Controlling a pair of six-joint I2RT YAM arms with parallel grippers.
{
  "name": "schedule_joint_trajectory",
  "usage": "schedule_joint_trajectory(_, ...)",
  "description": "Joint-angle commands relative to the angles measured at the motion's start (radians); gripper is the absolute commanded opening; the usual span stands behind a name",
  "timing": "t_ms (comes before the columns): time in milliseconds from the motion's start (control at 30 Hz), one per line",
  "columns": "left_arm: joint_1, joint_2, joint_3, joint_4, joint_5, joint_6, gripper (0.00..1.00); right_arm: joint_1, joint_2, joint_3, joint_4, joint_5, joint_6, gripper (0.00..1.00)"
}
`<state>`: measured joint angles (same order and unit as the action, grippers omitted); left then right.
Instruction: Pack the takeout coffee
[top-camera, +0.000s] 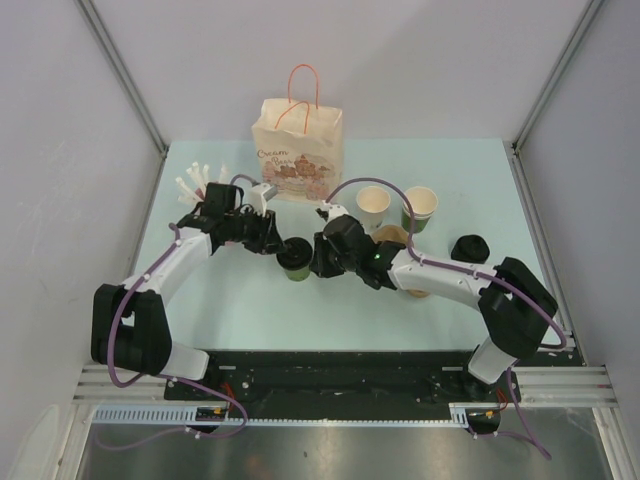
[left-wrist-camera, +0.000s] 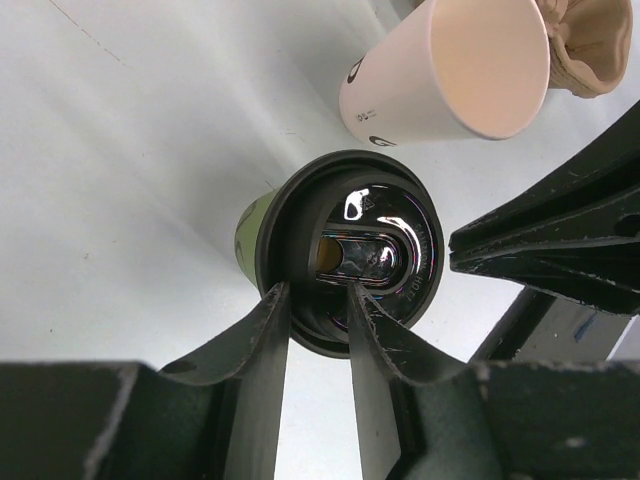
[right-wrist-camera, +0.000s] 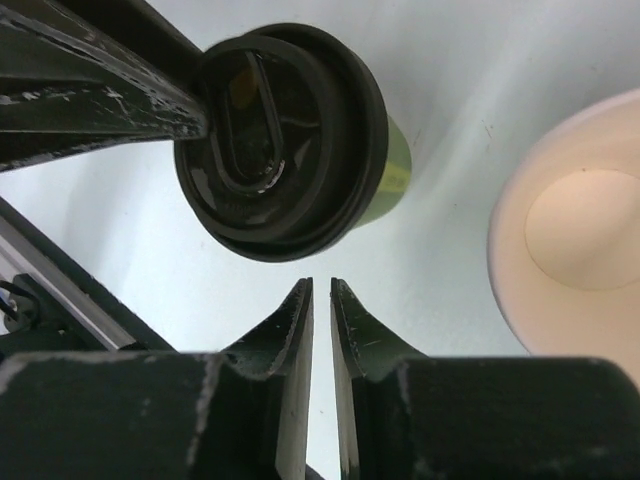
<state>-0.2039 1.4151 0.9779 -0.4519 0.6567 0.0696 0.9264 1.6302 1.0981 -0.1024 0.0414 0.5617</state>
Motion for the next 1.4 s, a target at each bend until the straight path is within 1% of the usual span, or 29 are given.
schedule_joint_trajectory(0, -0.006, -0.008, 0.042, -0.022, -0.003, 0.030, 0.36, -0.015, -0.069, 0.040, -0.062, -0.028, -0.042, 0.20)
schedule_joint_trajectory(67, -0.006, -0.002, 0.050, -0.024, -0.006, 0.032, 0.38, -0.020, -0.085, 0.042, -0.074, -0.029, -0.058, 0.22)
schedule_joint_trajectory(167, -0.006, -0.004, 0.056, -0.024, -0.005, 0.032, 0.41, -0.029, -0.130, 0.046, -0.085, -0.089, -0.080, 0.31)
schedule_joint_trajectory(200, -0.006, -0.008, 0.059, -0.024, -0.006, 0.032, 0.43, -0.031, -0.162, 0.048, -0.091, -0.107, -0.083, 0.37)
schedule_joint_trajectory(267, -0.006, -0.019, 0.067, -0.024, -0.020, 0.032, 0.48, -0.034, -0.200, 0.052, -0.109, -0.123, -0.100, 0.42)
schedule_joint_trajectory(300, -0.006, -0.030, 0.068, -0.024, -0.023, 0.035, 0.50, -0.038, -0.220, 0.057, -0.120, -0.132, -0.103, 0.46)
schedule_joint_trajectory(333, -0.006, -0.034, 0.070, -0.024, -0.029, 0.036, 0.53, -0.055, -0.266, 0.059, -0.141, -0.135, -0.108, 0.48)
schedule_joint_trajectory(400, -0.006, -0.047, 0.079, -0.024, -0.035, 0.039, 0.56, -0.083, -0.311, 0.060, -0.167, -0.149, -0.115, 0.53)
schedule_joint_trajectory(467, -0.006, -0.053, 0.085, -0.027, -0.039, 0.039, 0.59, -0.159, -0.380, 0.060, -0.220, -0.158, -0.121, 0.56)
schedule_joint_trajectory(500, -0.006, -0.056, 0.087, -0.025, -0.043, 0.038, 0.60, -0.196, -0.401, 0.060, -0.249, -0.161, -0.135, 0.62)
schedule_joint_trajectory(533, -0.006, -0.062, 0.090, -0.025, -0.045, 0.038, 0.61, -0.236, -0.415, 0.062, -0.313, -0.163, -0.141, 0.63)
schedule_joint_trajectory(567, -0.006, -0.067, 0.093, -0.027, -0.048, 0.038, 0.62, -0.339, -0.438, 0.060, -0.351, -0.164, -0.147, 0.64)
schedule_joint_trajectory(600, -0.006, -0.068, 0.094, -0.025, -0.051, 0.036, 0.63, -0.398, -0.443, 0.060, -0.388, -0.190, -0.157, 0.65)
schedule_joint_trajectory(633, -0.006, -0.077, 0.097, -0.025, -0.060, 0.033, 0.64, -0.456, -0.440, 0.062, -0.472, -0.198, -0.201, 0.66)
schedule_joint_trajectory(667, -0.006, -0.082, 0.097, -0.025, -0.063, 0.035, 0.65, -0.579, -0.428, 0.060, -0.512, -0.186, -0.216, 0.65)
schedule_joint_trajectory(700, -0.005, -0.085, 0.099, -0.025, -0.068, 0.035, 0.66, -0.625, -0.418, 0.060, -0.551, -0.131, -0.241, 0.65)
schedule_joint_trajectory(733, -0.005, -0.094, 0.096, -0.025, -0.077, 0.035, 0.66, -0.682, -0.408, 0.057, -0.603, -0.109, -0.279, 0.65)
schedule_joint_trajectory(767, -0.005, -0.099, 0.094, -0.025, -0.075, 0.039, 0.66, -0.763, -0.389, 0.055, -0.620, -0.082, -0.299, 0.63)
schedule_joint_trajectory(800, -0.005, -0.102, 0.090, -0.025, -0.074, 0.038, 0.66, -0.797, -0.379, 0.054, -0.640, -0.017, -0.316, 0.63)
schedule_joint_trajectory(867, -0.005, -0.107, 0.081, -0.025, -0.066, 0.039, 0.66, -0.859, -0.360, 0.036, -0.634, 0.038, -0.359, 0.61)
schedule_joint_trajectory(900, -0.005, -0.107, 0.077, -0.025, -0.063, 0.039, 0.66, -0.914, -0.357, 0.025, -0.607, 0.052, -0.373, 0.61)
schedule_joint_trajectory(967, -0.005, -0.105, 0.073, -0.025, -0.060, 0.039, 0.66, -0.971, -0.343, -0.007, -0.573, 0.063, -0.414, 0.58)
schedule_joint_trajectory(1033, -0.005, -0.102, 0.073, -0.025, -0.058, 0.039, 0.66, -1.027, -0.328, -0.030, -0.498, 0.039, -0.453, 0.57)
schedule_joint_trajectory(1133, -0.005, -0.104, 0.074, -0.025, -0.058, 0.045, 0.66, -1.084, -0.314, -0.084, -0.355, -0.058, -0.552, 0.57)
schedule_joint_trajectory(1167, -0.005, -0.104, 0.074, -0.025, -0.061, 0.048, 0.66, -1.098, -0.313, -0.101, -0.315, -0.145, -0.627, 0.59)
schedule_joint_trajectory(1200, -0.006, -0.105, 0.073, -0.027, -0.062, 0.052, 0.66, -1.116, -0.296, -0.121, -0.260, -0.200, -0.664, 0.60)
schedule_joint_trajectory(1267, -0.005, -0.107, 0.071, -0.024, -0.063, 0.056, 0.66, -1.172, -0.267, -0.126, -0.215, -0.296, -0.716, 0.61)
schedule_joint_trajectory(1333, -0.005, -0.108, 0.071, -0.024, -0.066, 0.058, 0.66, -1.236, -0.219, -0.126, -0.166, -0.336, -0.766, 0.61)
schedule_joint_trajectory(1367, -0.005, -0.107, 0.071, -0.024, -0.066, 0.059, 0.66, -1.258, -0.204, -0.126, -0.151, -0.412, -0.776, 0.58)
